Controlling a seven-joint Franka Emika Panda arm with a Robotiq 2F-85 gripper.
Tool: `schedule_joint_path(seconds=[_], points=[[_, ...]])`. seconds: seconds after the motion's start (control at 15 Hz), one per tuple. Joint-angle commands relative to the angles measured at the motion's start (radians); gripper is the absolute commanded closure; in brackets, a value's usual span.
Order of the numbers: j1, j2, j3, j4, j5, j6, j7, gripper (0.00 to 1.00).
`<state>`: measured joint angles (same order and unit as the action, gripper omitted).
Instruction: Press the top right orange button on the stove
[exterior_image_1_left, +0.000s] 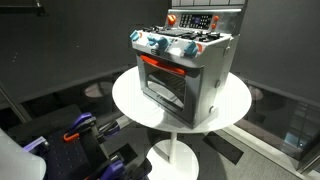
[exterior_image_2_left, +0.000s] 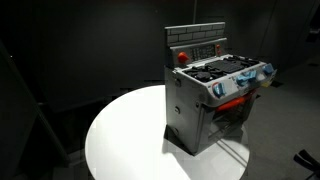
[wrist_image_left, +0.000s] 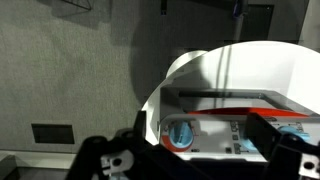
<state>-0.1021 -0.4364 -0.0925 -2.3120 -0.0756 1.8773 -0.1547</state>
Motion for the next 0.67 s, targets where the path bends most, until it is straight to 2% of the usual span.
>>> schedule_joint_path(seconds=[0.0, 0.6], points=[[0.012, -0.065, 0.007, -0.037, -0.007, -0.017, 0.022, 0.00], [0.019, -0.059, 0.005, -0.045, -0.004, -0.004, 0.005, 0.00]])
